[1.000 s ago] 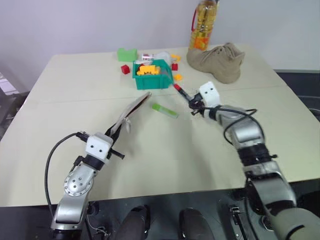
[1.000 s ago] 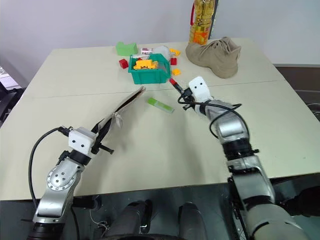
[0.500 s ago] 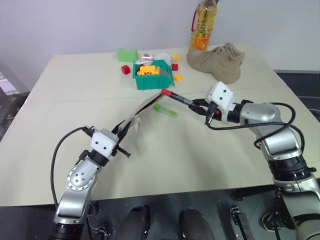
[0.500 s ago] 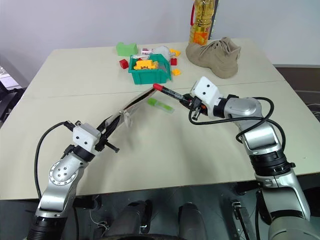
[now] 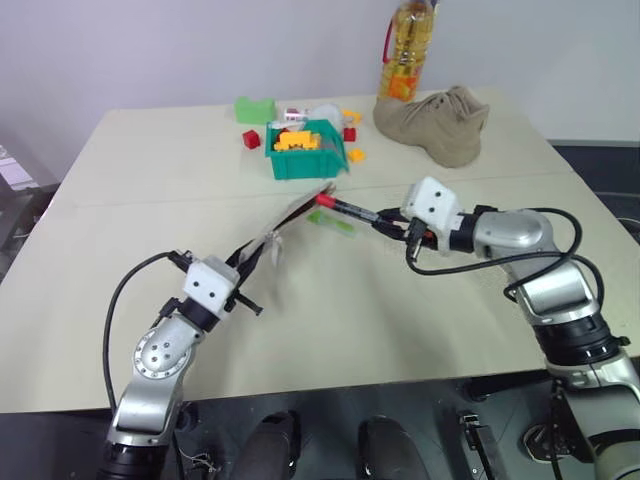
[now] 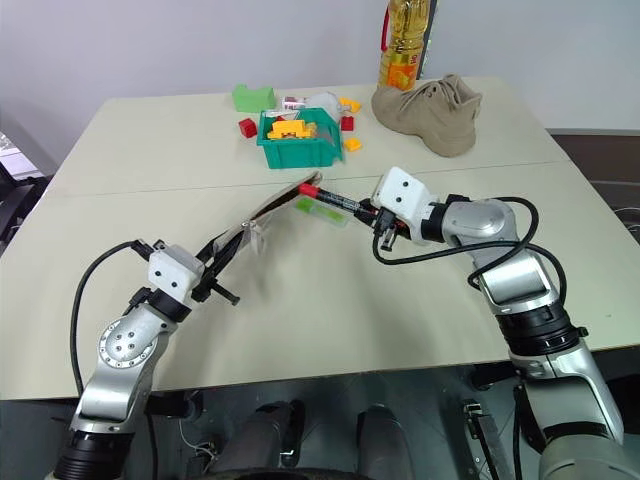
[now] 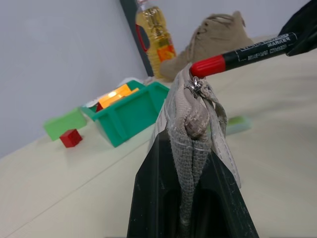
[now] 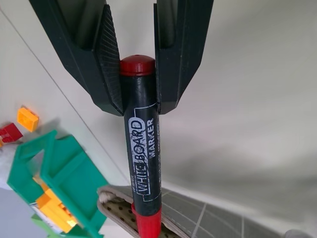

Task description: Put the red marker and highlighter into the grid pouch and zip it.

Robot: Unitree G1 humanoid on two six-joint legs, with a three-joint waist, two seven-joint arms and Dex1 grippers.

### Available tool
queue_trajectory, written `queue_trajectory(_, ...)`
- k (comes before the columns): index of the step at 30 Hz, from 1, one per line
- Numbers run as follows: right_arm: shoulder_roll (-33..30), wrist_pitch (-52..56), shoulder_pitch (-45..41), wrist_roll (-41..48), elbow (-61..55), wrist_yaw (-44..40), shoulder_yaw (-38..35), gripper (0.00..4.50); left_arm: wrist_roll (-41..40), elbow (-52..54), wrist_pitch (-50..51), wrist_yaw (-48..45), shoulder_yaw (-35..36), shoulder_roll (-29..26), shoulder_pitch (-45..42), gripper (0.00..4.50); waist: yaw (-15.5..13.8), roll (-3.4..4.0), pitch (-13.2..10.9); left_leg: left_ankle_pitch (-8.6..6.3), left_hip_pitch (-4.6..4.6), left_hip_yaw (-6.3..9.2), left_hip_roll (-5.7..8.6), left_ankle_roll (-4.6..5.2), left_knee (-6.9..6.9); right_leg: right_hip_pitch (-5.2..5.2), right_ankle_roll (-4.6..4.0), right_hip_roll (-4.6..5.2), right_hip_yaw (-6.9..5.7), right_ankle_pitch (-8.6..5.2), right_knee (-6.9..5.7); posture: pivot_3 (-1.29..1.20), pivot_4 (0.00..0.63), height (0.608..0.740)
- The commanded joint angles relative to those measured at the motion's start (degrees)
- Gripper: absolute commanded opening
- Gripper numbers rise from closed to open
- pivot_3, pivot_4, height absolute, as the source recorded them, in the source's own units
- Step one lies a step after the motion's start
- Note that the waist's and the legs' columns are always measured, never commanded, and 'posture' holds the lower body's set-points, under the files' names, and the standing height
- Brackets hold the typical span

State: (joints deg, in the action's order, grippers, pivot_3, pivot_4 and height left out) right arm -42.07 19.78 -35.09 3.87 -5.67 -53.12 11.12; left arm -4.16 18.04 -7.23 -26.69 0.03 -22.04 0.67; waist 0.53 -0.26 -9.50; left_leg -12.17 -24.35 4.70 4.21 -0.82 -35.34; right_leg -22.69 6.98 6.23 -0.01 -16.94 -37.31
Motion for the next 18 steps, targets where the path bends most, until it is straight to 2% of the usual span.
queue_trajectory(1,-2.2,-5.3,-0.9,-2.5,-2.8,-2.4,0.9,0.37,-0.8,2.5,-2.1,-2.8,-0.2,-2.0,0.3,0.0,0.1,0.0,0.0,0.0,0.0,0.0,-0.01,0.0,0.0,0.0,0.0,0.0,0.0,0.0,0.01,0.0,0.15,0.74)
queue_trajectory(5,-4.7,-16.4,-2.5,-9.2,-1.1,-4.1,4.6,0.37,-3.3,2.2,-2.7,-9.9,0.0,-7.5,-1.0,0.0,0.1,0.0,0.0,0.0,0.0,0.0,-0.01,0.0,0.0,0.0,0.0,-0.01,-0.01,0.0,0.0,0.0,0.15,0.74)
queue_trajectory(10,-1.7,-25.1,-4.0,-13.1,-0.3,-3.4,8.0,0.37,-6.2,1.3,-2.3,-14.5,0.8,-11.5,-4.1,0.0,0.2,-0.01,0.0,0.0,0.01,0.01,-0.02,-0.01,0.0,0.0,0.0,-0.01,-0.01,0.0,0.0,0.0,0.15,0.74)
queue_trajectory(15,2.5,-27.3,-5.4,-15.8,-0.2,-2.8,10.0,0.37,-7.5,1.7,-1.5,-16.3,0.7,-12.3,-5.0,0.0,0.2,-0.01,0.0,0.0,0.0,0.01,-0.01,-0.01,0.0,-0.01,0.0,-0.01,0.0,0.0,0.0,0.0,0.15,0.74)
queue_trajectory(17,3.6,-27.0,-5.7,-16.1,-0.3,-2.8,10.1,1.41,-7.5,1.9,-1.3,-16.4,0.7,-12.3,-4.7,0.0,0.2,-0.01,0.0,0.01,0.01,0.02,-0.02,-0.01,0.0,0.0,0.0,-0.01,0.0,0.0,-0.01,0.0,0.15,0.74)
queue_trajectory(18,3.8,-26.8,-5.6,-16.1,-0.4,-3.1,9.9,1.77,-7.4,2.0,-1.3,-16.3,0.8,-12.3,-4.6,0.0,0.1,-0.01,0.0,0.01,0.01,0.03,-0.02,-0.02,0.0,0.0,0.0,-0.02,-0.01,0.0,-0.01,0.0,0.15,0.74)
